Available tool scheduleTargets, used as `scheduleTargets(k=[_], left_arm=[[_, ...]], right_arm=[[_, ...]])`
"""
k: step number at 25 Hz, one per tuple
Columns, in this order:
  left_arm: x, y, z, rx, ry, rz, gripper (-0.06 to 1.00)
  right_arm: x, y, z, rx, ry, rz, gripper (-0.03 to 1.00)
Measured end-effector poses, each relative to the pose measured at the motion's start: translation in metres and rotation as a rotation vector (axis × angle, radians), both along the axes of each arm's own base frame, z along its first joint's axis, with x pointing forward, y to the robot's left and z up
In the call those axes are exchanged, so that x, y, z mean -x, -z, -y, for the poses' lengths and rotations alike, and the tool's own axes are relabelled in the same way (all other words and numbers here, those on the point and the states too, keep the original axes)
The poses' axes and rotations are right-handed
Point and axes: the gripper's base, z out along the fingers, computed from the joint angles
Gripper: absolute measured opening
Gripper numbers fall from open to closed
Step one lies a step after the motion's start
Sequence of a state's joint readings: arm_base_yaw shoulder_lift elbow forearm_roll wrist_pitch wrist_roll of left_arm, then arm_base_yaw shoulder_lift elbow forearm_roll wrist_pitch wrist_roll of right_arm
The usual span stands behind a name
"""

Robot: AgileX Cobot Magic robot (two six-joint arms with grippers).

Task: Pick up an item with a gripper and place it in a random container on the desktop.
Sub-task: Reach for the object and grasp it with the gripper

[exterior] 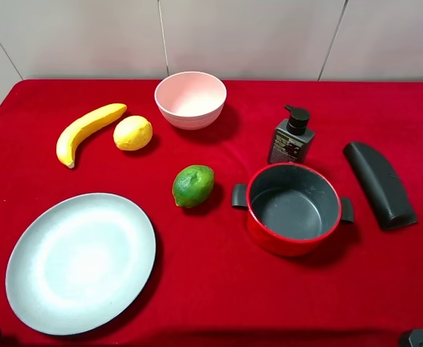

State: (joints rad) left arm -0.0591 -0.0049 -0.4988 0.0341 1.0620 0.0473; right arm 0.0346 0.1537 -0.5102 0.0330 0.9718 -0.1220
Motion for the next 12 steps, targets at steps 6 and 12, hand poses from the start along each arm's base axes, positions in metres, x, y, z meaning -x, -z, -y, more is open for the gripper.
scheduleTargets(k=[6,12], left_arm=[[0.0,0.0,0.0,0.0,0.0,0.0,0.99],[0.0,0.0,0.0,0.0,0.0,0.0,0.99]], right_arm=[[-0.021,-0.004,-0.003,0.022,-0.047,-0.014,0.69],[-0.046,-0.004,-0.004,0.042,-0.062,-0.044,0.69]])
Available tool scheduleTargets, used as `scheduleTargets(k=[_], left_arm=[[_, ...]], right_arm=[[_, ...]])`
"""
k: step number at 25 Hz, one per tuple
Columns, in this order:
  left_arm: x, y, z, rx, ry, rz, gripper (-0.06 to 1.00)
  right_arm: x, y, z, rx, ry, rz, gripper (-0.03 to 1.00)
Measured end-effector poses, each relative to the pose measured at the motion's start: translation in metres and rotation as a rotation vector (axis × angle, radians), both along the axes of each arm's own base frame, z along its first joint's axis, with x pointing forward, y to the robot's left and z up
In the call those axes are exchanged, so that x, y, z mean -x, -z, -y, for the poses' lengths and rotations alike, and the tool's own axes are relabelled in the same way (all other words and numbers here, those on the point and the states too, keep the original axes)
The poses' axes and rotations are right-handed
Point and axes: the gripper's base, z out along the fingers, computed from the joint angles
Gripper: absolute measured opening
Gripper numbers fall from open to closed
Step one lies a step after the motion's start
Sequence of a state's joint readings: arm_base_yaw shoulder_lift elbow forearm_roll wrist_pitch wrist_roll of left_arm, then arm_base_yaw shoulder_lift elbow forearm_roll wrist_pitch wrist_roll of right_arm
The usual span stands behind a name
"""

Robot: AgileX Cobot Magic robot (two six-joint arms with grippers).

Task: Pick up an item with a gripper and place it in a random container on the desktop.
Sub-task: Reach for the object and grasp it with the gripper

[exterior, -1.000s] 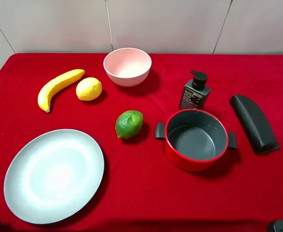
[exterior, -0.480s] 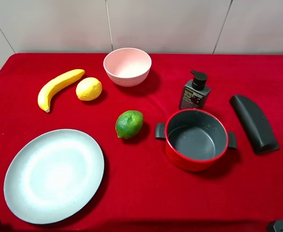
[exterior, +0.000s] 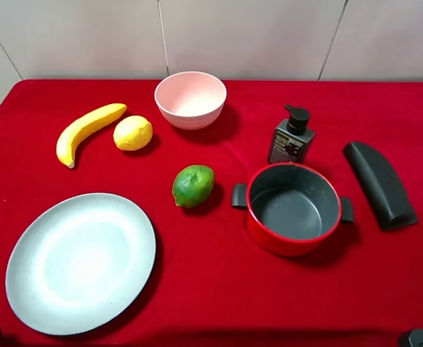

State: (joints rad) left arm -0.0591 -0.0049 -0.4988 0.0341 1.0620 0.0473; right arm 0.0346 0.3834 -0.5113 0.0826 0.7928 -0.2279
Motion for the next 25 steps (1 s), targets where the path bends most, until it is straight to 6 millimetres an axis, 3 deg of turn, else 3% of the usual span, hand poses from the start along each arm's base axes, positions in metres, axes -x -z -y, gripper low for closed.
scheduleTargets(k=[14,25], left_arm=[[0.0,0.0,0.0,0.0,0.0,0.0,0.99],[0.0,0.0,0.0,0.0,0.0,0.0,0.99]], right_arm=[[-0.063,0.019,-0.002,0.015,0.001,-0.131,0.69],[-0.099,0.037,-0.025,0.03,-0.121,-0.176,0.69]])
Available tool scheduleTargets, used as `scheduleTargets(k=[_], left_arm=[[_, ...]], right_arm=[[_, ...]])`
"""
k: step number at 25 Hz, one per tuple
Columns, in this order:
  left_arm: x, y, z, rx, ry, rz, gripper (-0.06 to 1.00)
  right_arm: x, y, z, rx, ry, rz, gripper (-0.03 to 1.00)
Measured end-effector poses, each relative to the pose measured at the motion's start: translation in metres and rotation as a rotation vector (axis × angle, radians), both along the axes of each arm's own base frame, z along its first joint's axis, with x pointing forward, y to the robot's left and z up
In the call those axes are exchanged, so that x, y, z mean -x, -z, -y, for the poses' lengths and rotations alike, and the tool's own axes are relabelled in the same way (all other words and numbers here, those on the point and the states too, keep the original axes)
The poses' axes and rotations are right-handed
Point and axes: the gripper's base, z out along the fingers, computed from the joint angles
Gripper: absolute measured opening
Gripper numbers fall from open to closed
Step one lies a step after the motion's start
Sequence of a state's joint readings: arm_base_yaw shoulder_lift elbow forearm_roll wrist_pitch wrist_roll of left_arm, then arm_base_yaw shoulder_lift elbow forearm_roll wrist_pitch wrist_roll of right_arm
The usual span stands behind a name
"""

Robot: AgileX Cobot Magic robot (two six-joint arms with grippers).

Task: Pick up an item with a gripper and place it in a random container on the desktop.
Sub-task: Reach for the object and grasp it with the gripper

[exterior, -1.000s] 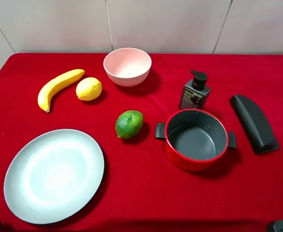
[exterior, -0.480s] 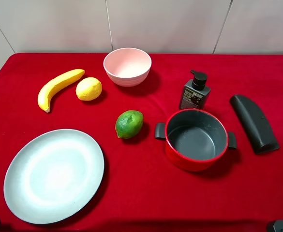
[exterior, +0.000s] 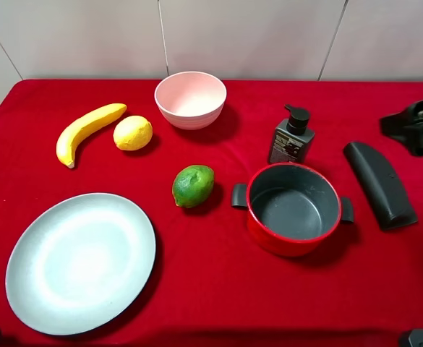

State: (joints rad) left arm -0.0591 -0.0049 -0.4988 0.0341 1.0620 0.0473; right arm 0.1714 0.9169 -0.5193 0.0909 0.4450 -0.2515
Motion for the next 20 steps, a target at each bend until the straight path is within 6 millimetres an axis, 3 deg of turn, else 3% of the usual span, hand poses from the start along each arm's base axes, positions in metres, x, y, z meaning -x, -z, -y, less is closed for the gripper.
scheduleTargets(k=[9,20], left_arm=[[0.0,0.0,0.0,0.0,0.0,0.0,0.99],[0.0,0.0,0.0,0.0,0.0,0.0,0.99]], right_arm=[[-0.036,-0.008,-0.034,0.007,-0.129,-0.025,0.69],[-0.067,-0.003,-0.076,0.024,-0.248,-0.082,0.69]])
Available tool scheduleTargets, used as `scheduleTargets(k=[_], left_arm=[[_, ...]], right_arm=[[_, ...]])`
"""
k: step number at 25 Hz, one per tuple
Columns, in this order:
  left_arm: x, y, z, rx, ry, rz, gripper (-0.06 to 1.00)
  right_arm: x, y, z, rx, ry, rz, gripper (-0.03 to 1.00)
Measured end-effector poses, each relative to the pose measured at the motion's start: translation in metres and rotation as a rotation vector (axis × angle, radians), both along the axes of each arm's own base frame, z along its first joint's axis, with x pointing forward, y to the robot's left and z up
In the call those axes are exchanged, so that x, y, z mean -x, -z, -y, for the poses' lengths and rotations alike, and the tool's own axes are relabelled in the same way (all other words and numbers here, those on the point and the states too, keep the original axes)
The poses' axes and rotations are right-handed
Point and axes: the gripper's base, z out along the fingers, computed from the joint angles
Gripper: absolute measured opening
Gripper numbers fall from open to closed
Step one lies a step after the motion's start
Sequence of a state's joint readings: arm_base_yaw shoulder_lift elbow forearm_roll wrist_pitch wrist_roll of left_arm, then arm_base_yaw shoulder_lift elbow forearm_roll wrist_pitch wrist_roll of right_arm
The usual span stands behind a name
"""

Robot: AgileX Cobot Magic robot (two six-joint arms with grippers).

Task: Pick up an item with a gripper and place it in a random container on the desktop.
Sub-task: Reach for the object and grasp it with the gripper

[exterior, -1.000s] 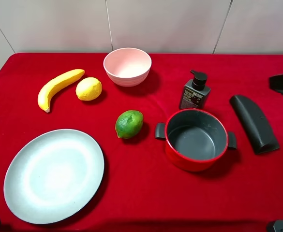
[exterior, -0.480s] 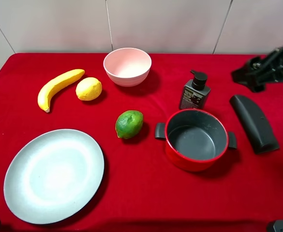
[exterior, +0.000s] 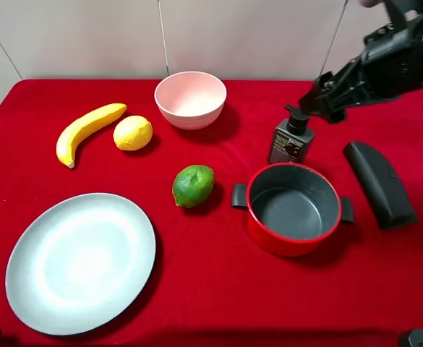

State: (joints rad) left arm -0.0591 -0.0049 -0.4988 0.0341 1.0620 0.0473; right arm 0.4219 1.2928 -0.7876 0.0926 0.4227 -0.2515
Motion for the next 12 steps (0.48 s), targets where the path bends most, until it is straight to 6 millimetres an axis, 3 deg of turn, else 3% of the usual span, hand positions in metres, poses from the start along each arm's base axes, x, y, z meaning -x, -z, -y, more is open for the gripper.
scheduleTargets(k=[12], left_arm=[[0.0,0.0,0.0,0.0,0.0,0.0,0.99]], right_arm=[[-0.036,0.019,-0.032,0.025,-0.043,-0.069,0.69]])
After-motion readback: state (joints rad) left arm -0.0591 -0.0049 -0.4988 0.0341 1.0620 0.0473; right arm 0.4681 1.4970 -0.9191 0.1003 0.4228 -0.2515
